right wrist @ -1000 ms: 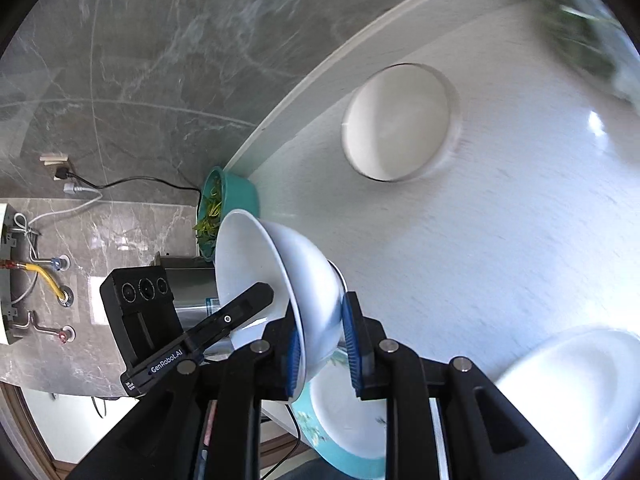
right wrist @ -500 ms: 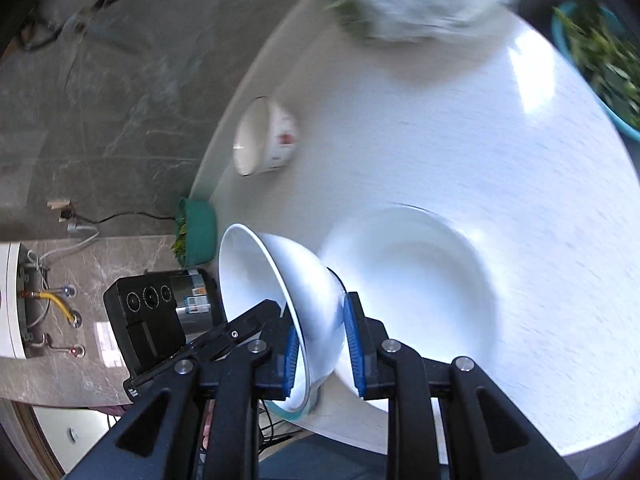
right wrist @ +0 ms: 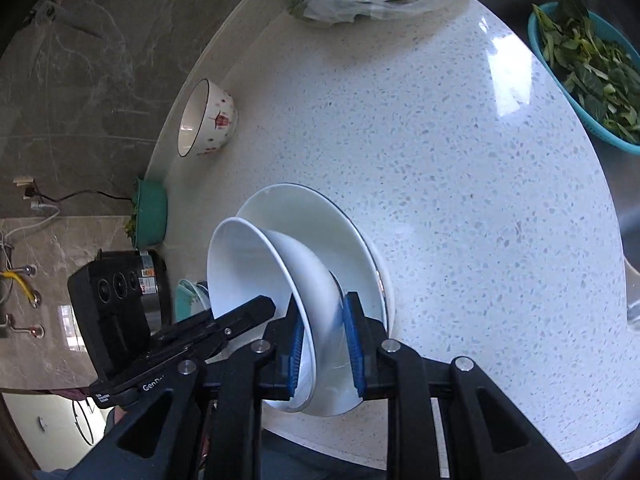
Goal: Organize plates and bowls
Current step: 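Lower the small white bowl into the large white bowl with both tools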
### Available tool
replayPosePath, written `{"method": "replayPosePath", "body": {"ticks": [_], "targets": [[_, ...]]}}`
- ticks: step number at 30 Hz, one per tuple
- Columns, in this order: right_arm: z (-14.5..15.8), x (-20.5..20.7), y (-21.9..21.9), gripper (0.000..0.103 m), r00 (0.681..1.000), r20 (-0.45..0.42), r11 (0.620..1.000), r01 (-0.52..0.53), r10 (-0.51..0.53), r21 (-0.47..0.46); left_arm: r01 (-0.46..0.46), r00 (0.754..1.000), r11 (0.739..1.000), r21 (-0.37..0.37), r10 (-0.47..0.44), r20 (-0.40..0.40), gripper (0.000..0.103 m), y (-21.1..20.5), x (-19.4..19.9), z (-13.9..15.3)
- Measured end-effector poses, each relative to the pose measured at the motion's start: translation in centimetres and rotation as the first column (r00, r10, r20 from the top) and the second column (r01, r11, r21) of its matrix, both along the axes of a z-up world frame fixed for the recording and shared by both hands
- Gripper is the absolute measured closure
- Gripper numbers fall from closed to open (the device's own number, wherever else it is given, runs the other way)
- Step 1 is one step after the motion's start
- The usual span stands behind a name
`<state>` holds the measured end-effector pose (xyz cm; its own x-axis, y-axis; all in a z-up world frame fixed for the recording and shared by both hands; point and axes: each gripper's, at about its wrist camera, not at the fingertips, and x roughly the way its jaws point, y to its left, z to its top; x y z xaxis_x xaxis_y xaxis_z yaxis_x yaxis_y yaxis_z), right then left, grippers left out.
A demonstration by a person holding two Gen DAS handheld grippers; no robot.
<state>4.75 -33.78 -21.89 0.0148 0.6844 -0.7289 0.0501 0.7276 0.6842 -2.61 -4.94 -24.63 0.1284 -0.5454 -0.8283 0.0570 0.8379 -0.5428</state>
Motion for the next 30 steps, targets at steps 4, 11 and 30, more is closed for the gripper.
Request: {"method": "replayPosePath", "body": {"ticks": [4, 11, 30], "targets": [[0.3, -0.1, 1.3, 0.079, 0.997, 0.050, 0.994, -0.057, 0.062, -0.090, 0.020, 0.999, 0.997, 0.081, -0.022, 0.028, 0.086, -1.6, 0.7, 0.2], [0.3, -1.0, 3.6, 0.080, 0.976, 0.126, 0.953, -0.139, 0.178, -0.268, 0.065, 0.993, 0.970, 0.234, -0.086, 0.083, 0.084, -3.3, 1.3, 0.7], [0.5, -1.2, 3.9, 0.087, 0.971, 0.138, 0.934, -0.141, 0.195, -0.327, 0.135, 0.979, 0.963, 0.231, -0.166, 0.117, 0.051, -4.5, 1.1, 1.2]]}}
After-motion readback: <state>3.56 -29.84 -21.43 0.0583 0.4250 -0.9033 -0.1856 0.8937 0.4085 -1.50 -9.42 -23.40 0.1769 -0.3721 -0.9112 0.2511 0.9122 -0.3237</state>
